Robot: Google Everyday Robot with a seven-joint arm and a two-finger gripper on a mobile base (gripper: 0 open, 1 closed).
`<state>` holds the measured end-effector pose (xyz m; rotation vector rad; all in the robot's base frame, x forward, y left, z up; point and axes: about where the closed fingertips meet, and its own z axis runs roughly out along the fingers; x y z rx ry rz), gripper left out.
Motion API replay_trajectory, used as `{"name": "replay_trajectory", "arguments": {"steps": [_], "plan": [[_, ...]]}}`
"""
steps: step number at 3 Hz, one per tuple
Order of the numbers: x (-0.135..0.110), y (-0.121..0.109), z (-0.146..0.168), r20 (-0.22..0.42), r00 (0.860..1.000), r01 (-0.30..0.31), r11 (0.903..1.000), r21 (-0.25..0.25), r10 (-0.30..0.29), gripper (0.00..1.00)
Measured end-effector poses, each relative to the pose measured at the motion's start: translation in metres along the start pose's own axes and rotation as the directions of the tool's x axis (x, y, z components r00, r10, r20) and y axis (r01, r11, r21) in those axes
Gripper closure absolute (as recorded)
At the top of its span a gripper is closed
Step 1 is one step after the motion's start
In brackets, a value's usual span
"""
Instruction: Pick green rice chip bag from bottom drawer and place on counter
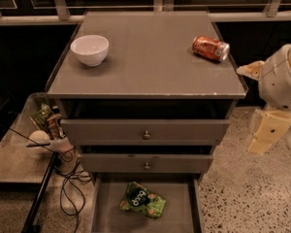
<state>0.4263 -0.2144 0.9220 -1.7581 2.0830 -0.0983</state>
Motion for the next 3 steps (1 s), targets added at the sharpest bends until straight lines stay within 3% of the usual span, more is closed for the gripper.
{"name": "replay_trajectory", "arguments": {"steps": [1, 2, 3], "plan": [[0.023, 0.014, 0.033, 0.041, 0.999, 0.009, 0.9995, 0.029, -0.010, 0.00], [0.047, 0.016, 0.084, 0.053, 0.998, -0.026, 0.9976, 0.064, 0.023, 0.00], [0.047, 0.017, 0.084, 0.053, 0.998, -0.026, 0.9976, 0.063, 0.023, 0.00]]}}
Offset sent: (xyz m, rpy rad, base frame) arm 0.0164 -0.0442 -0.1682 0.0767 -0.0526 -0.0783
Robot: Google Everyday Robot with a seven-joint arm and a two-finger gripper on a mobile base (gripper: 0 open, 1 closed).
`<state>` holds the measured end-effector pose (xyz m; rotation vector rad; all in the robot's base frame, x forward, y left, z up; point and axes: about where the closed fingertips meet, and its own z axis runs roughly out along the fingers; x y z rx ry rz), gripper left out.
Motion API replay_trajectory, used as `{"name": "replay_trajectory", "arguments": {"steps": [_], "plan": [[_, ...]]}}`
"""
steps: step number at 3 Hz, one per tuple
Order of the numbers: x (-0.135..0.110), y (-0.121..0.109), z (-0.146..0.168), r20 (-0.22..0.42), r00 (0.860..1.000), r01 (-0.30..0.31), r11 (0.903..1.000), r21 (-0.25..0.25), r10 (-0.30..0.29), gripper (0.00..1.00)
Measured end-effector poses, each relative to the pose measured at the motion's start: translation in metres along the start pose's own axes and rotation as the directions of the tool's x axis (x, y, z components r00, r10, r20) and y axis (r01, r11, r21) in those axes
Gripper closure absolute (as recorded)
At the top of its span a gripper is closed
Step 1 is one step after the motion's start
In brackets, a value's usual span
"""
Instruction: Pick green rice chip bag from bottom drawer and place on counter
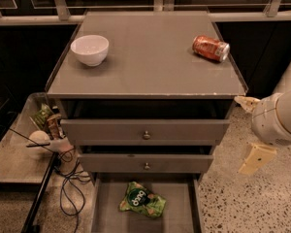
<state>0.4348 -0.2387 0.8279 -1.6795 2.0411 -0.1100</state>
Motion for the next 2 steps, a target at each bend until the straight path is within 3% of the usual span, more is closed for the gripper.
{"name": "replay_trajectory", "arguments": {"steps": [1, 2], "plan": [[-0.001, 0.007, 0.010, -0.007, 1.000, 0.019, 0.9996, -0.023, -0.019, 0.00], [0.002, 0.029, 0.055, -0.011, 1.000, 0.001, 0.9956, -0.093, -0.002, 0.00]]}}
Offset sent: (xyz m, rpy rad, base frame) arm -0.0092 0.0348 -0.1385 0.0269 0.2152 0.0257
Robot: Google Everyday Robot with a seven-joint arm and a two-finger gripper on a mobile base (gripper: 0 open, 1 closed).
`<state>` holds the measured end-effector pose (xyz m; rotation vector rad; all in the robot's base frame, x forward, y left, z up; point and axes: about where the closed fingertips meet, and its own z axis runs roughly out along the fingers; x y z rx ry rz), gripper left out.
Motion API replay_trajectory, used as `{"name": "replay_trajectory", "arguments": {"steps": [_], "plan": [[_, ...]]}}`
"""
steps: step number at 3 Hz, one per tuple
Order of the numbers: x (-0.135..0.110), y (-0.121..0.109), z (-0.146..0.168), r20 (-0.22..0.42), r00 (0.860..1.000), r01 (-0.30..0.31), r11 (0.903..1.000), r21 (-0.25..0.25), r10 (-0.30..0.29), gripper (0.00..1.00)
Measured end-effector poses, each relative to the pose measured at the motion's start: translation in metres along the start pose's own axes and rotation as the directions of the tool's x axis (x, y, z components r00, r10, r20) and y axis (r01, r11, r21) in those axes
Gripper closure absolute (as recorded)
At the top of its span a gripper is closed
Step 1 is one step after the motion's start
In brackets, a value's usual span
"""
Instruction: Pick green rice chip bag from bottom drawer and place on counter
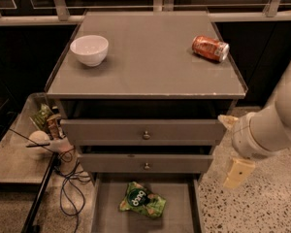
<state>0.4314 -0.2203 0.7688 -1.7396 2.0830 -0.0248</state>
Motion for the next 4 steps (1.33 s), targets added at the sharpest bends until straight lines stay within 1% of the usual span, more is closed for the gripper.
{"name": "replay_trajectory", "arguments": {"steps": [1, 3, 4], "plan": [[0.015, 0.030, 0.063, 0.005, 0.999, -0.037, 0.9954, -0.088, 0.037, 0.00], [0.052, 0.075, 0.154, 0.022, 0.992, -0.115, 0.9778, -0.175, 0.120, 0.00], [0.055, 0.089, 0.178, 0.065, 0.990, -0.111, 0.9747, -0.194, 0.126, 0.00]]}}
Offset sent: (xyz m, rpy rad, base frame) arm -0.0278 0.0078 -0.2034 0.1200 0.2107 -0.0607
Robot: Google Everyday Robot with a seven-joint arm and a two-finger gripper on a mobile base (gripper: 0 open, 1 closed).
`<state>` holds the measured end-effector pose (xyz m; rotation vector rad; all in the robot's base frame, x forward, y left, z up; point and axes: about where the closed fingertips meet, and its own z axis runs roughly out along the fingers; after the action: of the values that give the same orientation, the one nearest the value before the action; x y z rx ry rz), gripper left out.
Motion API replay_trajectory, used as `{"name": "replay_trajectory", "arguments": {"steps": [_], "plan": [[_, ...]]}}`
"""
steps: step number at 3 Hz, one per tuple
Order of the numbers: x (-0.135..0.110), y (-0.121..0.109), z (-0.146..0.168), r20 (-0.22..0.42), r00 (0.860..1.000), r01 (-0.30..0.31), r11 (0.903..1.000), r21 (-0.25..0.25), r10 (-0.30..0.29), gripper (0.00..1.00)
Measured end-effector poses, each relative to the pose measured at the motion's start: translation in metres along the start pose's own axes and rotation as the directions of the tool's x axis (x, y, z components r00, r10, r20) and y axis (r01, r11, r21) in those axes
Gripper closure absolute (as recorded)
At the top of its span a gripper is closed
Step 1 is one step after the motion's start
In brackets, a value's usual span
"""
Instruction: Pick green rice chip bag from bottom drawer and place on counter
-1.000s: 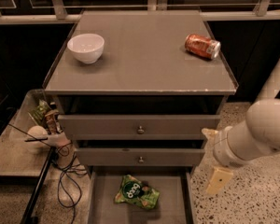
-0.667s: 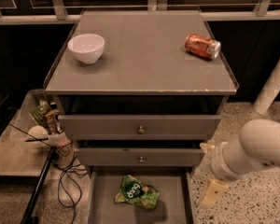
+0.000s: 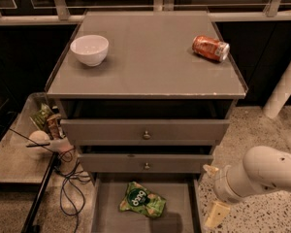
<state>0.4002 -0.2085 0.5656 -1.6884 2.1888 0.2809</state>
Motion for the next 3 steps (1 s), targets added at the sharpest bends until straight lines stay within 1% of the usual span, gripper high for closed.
{"name": "replay_trajectory", "arguments": {"steps": [1, 2, 3], "plan": [[-0.027, 0.000, -0.007, 0.131, 0.991, 0.031, 0.9995, 0.001, -0.031, 0.00], [-0.042, 0.002, -0.015, 0.185, 0.979, 0.078, 0.9967, 0.023, -0.081, 0.00], [-0.042, 0.002, -0.014, 0.185, 0.979, 0.079, 0.9967, 0.022, -0.081, 0.00]]}}
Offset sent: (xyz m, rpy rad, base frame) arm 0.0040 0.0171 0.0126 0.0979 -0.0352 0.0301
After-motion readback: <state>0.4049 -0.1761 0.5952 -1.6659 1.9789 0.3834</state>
